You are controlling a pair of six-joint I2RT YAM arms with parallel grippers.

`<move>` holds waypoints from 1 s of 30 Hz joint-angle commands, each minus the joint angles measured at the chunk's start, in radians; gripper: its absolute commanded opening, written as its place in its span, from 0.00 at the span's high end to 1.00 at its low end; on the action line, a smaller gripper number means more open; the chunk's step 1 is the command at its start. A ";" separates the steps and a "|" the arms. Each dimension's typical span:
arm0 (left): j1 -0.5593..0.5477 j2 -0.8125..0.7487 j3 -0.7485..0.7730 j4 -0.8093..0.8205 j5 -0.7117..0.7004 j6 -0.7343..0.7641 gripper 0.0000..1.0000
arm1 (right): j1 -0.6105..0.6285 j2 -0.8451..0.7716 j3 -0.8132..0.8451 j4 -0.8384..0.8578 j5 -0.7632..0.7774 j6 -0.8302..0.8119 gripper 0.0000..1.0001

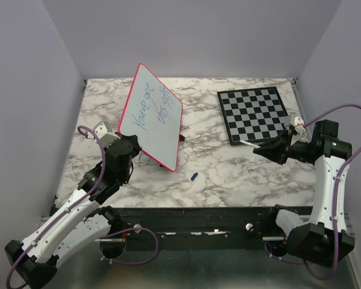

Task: Write a sentence on the whiteboard
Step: Put down the whiteboard on the whiteboard stand.

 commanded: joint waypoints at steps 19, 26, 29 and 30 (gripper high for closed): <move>-0.014 0.133 0.376 -0.622 0.071 0.323 1.00 | 0.005 -0.027 0.015 -0.188 -0.016 -0.018 0.99; 0.002 0.236 0.533 -0.567 0.225 0.362 1.00 | 0.005 -0.032 0.012 -0.188 -0.018 -0.016 0.99; 0.009 0.311 0.562 -0.541 0.276 0.393 1.00 | 0.005 -0.033 0.011 -0.188 -0.016 -0.016 0.99; 0.009 0.323 0.577 -0.549 0.285 0.404 1.00 | 0.005 -0.037 0.011 -0.188 -0.015 -0.015 0.99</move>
